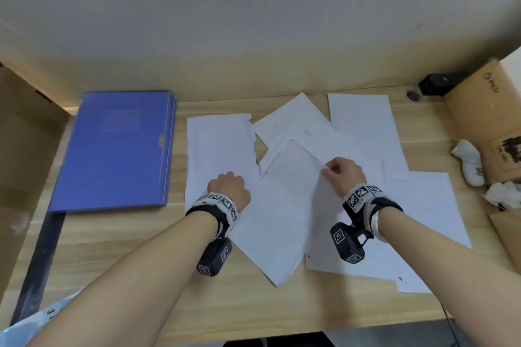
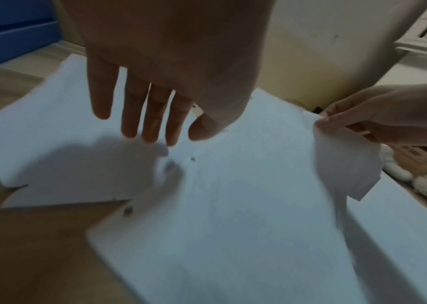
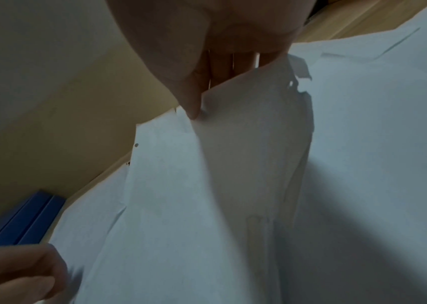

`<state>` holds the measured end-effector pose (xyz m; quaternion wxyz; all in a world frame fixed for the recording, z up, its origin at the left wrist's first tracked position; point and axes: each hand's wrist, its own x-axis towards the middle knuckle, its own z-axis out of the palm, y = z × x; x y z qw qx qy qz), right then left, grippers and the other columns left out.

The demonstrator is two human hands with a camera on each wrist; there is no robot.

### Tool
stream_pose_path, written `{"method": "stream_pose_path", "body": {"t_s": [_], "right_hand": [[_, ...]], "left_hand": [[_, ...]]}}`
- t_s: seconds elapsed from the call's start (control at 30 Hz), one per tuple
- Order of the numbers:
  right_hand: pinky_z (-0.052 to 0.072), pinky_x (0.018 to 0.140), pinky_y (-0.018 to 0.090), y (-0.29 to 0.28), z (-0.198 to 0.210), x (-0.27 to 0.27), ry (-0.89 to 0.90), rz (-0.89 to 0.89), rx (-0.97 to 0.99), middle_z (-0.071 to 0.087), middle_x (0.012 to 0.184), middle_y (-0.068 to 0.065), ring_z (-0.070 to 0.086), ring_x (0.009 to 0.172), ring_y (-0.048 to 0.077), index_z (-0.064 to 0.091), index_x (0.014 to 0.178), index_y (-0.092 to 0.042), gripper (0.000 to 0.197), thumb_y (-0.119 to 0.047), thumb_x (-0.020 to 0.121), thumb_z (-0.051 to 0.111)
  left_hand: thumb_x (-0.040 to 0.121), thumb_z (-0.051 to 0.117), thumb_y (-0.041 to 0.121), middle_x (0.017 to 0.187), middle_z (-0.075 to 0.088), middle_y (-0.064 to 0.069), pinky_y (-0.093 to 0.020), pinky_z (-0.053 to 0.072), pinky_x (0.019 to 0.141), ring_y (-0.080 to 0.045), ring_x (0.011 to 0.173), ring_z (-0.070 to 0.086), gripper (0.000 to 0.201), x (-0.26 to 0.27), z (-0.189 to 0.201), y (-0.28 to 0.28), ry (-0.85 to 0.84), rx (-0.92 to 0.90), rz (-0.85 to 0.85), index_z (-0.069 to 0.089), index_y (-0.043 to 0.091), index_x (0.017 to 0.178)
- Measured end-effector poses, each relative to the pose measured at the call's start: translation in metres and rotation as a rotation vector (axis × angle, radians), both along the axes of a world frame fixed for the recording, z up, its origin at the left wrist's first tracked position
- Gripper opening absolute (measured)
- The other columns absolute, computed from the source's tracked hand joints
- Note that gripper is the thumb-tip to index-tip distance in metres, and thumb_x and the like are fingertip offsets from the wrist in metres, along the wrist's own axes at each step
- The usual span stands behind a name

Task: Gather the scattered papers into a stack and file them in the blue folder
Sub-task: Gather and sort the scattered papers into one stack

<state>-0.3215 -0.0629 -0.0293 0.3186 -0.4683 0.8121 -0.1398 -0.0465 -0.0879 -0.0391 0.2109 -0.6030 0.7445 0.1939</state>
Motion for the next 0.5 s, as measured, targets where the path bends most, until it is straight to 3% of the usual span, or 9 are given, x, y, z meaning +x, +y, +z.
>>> {"method": "stream_pose_path", "body": {"t_s": [0.17,0.33,0.5], "right_hand": [[0.042,0.071,0.027,-0.045,-0.006,-0.027,-0.022,0.008,0.0,0.066,0.089,0.002,0.062,0.086,0.025,0.066,0.091,-0.018,0.009,-0.025,0.088,0.061],[0.043,0.071,0.027,-0.08,-0.02,-0.045,-0.03,0.032,0.012,0.068,0.089,0.003,0.064,0.088,0.027,0.068,0.095,-0.016,0.014,-0.024,0.089,0.059],[0.046,0.082,0.029,-0.088,-0.035,-0.054,-0.044,0.055,-0.012,0.068,0.108,0.006,0.061,0.105,0.025,0.068,0.107,-0.017,0.022,-0.019,0.087,0.06]], "left_hand": [[0.092,0.042,0.026,0.124,0.048,-0.008,-0.035,0.036,0.074,-0.027,0.112,0.048,0.032,-0.018,-0.006,-0.035,0.116,-0.078,0.1,0.05,0.012,0.119],[0.094,0.043,0.04,0.129,0.042,-0.008,-0.038,0.041,0.077,-0.028,0.116,0.044,0.043,-0.033,-0.02,-0.063,0.082,-0.056,0.181,0.044,0.011,0.126],[0.091,0.039,0.053,0.129,0.04,-0.005,-0.04,0.044,0.081,-0.029,0.114,0.04,0.052,-0.045,-0.038,-0.073,0.056,-0.077,0.273,0.043,0.013,0.124]]}}
